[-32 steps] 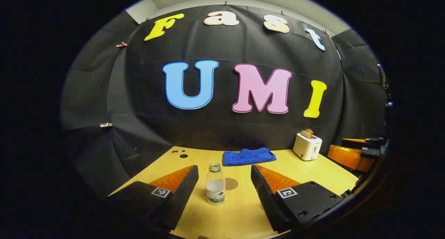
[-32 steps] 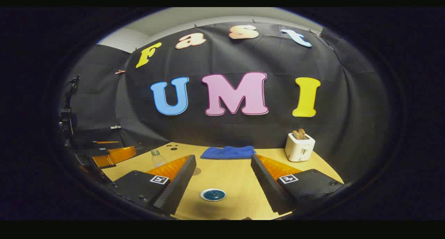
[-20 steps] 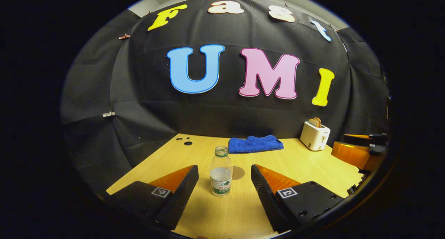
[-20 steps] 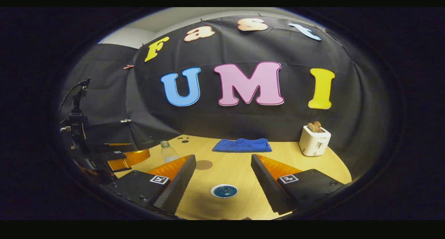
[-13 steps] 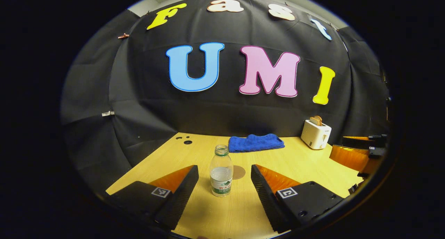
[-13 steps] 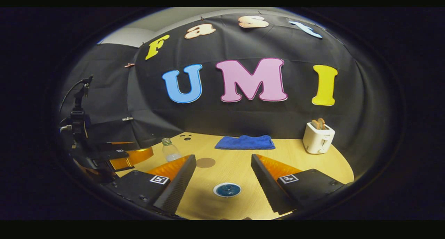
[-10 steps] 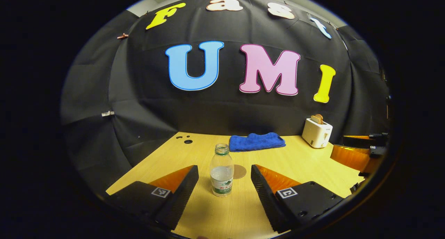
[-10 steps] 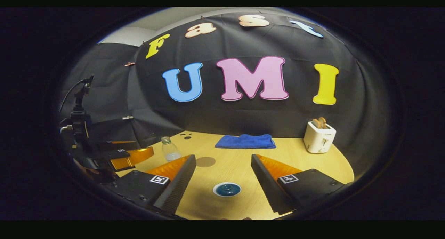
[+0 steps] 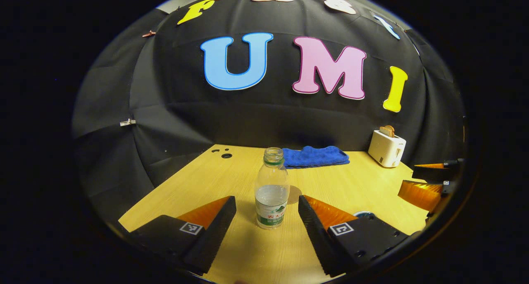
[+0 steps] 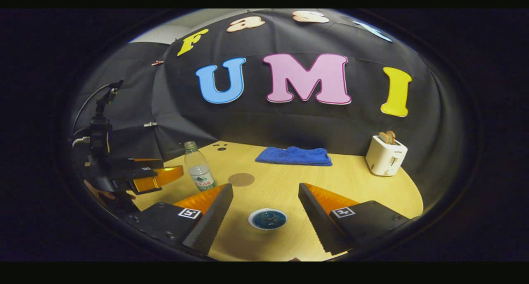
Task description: Open the teacup lid with one hand, grasp the water bottle and pour water into the teacup with the other hand; after pouring, place the water bottle on the coaster and then close the teacup lid.
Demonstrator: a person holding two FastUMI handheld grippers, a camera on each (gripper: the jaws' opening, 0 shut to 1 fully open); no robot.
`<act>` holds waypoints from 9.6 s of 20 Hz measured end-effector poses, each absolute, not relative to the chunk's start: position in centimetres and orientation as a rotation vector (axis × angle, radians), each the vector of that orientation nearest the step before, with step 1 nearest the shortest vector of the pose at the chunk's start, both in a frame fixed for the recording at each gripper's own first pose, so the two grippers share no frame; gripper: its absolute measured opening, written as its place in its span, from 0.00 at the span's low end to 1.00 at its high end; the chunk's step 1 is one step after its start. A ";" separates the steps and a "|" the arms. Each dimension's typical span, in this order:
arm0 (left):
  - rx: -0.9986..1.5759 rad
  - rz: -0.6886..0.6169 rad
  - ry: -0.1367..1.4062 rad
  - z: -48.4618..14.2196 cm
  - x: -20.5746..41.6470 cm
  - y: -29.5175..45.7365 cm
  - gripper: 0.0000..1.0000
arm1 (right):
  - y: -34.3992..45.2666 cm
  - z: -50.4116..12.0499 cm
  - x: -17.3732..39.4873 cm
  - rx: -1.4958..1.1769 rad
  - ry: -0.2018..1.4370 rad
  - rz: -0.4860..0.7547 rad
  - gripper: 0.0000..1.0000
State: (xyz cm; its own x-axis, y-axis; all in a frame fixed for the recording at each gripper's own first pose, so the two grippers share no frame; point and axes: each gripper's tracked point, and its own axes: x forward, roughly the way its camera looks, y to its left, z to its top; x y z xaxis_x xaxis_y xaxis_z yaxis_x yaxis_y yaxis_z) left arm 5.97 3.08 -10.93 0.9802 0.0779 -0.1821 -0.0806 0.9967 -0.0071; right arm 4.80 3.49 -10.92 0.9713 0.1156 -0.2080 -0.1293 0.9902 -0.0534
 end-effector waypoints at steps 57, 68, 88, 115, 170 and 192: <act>0.022 -0.084 0.201 -18.8 15.1 2.8 0.96 | 1.7 -17.7 9.8 -0.057 0.329 0.143 0.29; 0.131 -0.128 0.225 -19.3 19.0 2.2 0.77 | -2.8 -19.6 7.7 0.007 0.331 0.040 0.29; 1.396 -0.347 0.348 -20.8 17.9 -3.3 0.74 | -11.7 -19.4 2.9 0.069 0.294 -0.095 0.29; 2.039 -0.587 0.449 -21.7 18.5 -5.0 0.74 | -11.4 -19.5 1.1 0.139 0.275 -0.047 0.29; 2.525 -0.596 0.431 -15.7 20.0 -7.8 0.75 | -10.1 -15.9 0.6 0.187 0.315 -0.019 0.26; 0.645 -0.149 0.381 -15.7 19.4 -2.6 0.75 | -6.9 -7.2 4.1 0.099 0.295 0.031 0.29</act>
